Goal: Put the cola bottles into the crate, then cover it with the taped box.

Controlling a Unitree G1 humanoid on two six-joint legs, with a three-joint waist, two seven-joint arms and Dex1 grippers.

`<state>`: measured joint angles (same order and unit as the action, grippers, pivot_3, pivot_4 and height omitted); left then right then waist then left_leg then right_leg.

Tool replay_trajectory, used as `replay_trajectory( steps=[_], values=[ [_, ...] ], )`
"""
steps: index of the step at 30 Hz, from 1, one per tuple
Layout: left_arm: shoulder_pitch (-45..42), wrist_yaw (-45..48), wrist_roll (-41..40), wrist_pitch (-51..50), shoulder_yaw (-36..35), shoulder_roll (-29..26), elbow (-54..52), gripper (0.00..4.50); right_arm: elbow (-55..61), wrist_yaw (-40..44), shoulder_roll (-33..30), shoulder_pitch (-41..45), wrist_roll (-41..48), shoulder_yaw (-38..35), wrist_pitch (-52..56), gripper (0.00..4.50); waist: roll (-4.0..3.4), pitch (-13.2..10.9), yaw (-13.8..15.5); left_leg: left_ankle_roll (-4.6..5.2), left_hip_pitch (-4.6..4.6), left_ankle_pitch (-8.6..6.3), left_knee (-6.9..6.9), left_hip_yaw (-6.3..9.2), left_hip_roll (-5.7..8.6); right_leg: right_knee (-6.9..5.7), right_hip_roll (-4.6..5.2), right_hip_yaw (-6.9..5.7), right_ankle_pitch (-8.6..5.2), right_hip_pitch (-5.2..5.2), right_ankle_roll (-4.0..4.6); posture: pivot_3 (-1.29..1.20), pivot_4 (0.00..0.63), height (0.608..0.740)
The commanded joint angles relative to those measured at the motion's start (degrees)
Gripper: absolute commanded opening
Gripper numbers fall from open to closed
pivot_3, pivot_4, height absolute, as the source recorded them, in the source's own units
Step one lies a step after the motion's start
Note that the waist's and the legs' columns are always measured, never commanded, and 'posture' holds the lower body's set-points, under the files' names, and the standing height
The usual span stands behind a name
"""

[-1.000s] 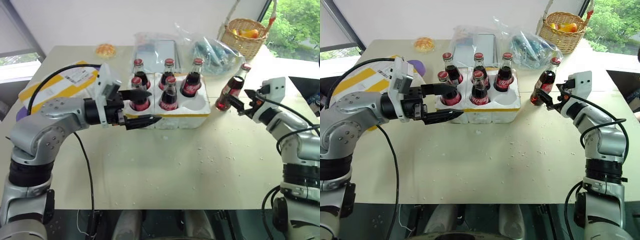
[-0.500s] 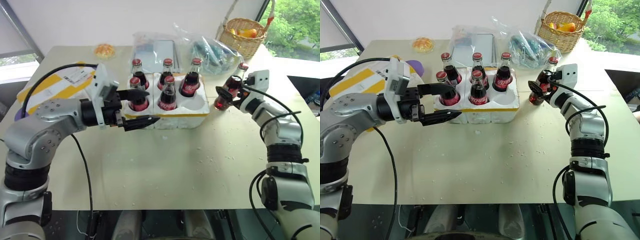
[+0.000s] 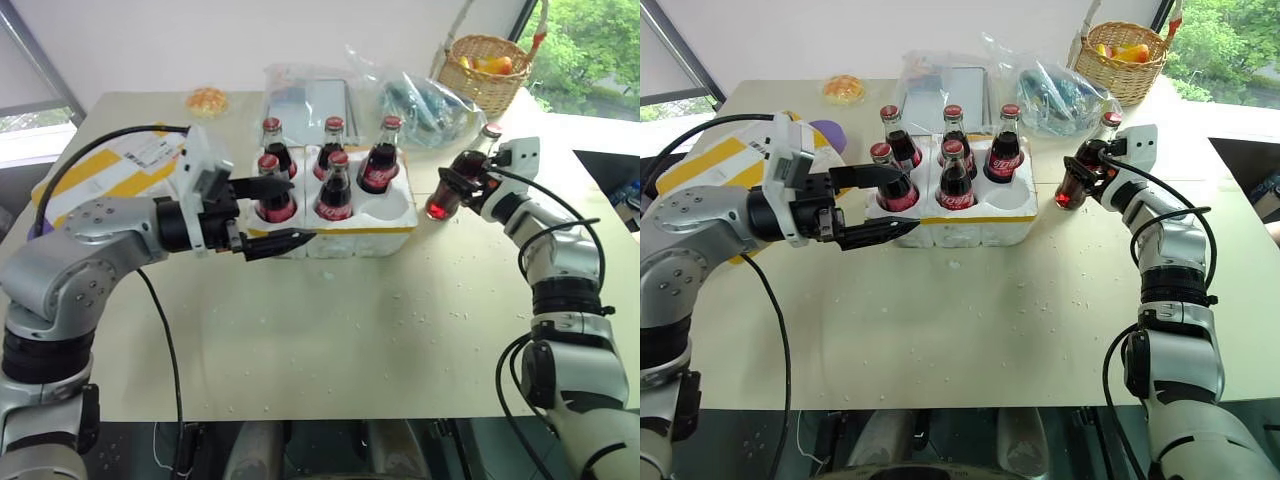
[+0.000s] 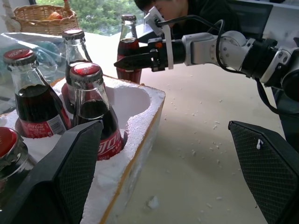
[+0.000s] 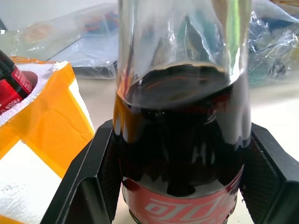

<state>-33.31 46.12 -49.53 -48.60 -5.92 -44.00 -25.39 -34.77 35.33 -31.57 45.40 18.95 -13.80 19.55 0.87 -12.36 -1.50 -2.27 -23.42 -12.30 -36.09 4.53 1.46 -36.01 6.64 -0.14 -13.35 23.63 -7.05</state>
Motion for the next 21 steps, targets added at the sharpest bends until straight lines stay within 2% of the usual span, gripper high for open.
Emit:
replay_trajectory(
  steps=[1, 10, 15, 21],
  values=[
    [0.3, 0.6, -1.3, 0.1, -2.4, -1.1, -1.1, 4.50, 8.1, 3.1, -3.1, 4.0, 3.7, -2.6, 0.7, 2.63, -0.06, 0.0, 0.0, 0.00, -0.01, 0.00, 0.00, 0.00, 0.00, 0.00, 0.00, 0.00, 0.00, 0.02, 0.00, 0.00, 0.150, 0.737],
    [1.5, 0.0, -1.7, 0.5, -2.7, -1.6, -1.8, 4.50, 25.5, 11.7, -4.9, 8.2, 16.4, -2.3, 14.8, 2.63, -0.25, -0.2, -0.9, 0.00, -0.11, 0.00, 0.08, 0.00, -0.04, -0.07, -0.03, 0.01, 0.00, 0.20, 0.00, 0.00, 0.150, 0.737],
    [1.4, -0.5, -1.7, 0.5, -2.7, -1.5, -1.9, 4.50, 31.7, 14.1, -3.8, 5.8, 17.6, 1.2, 17.4, 2.63, -0.24, -0.1, -0.8, 0.00, -0.11, 0.00, -0.01, 0.01, -0.03, -0.06, -0.03, 0.01, 0.01, 0.14, -0.01, 0.00, 0.150, 0.737],
    [1.3, -1.1, -2.0, 0.3, -3.1, -1.8, -2.2, 4.50, 32.8, 16.6, -3.7, 2.9, 16.0, 5.1, 16.3, 2.63, -0.24, -0.1, -0.6, 0.00, -0.12, 0.00, -0.02, 0.00, -0.03, -0.06, -0.02, 0.01, 0.01, 0.16, 0.00, 0.00, 0.150, 0.737]
  ],
)
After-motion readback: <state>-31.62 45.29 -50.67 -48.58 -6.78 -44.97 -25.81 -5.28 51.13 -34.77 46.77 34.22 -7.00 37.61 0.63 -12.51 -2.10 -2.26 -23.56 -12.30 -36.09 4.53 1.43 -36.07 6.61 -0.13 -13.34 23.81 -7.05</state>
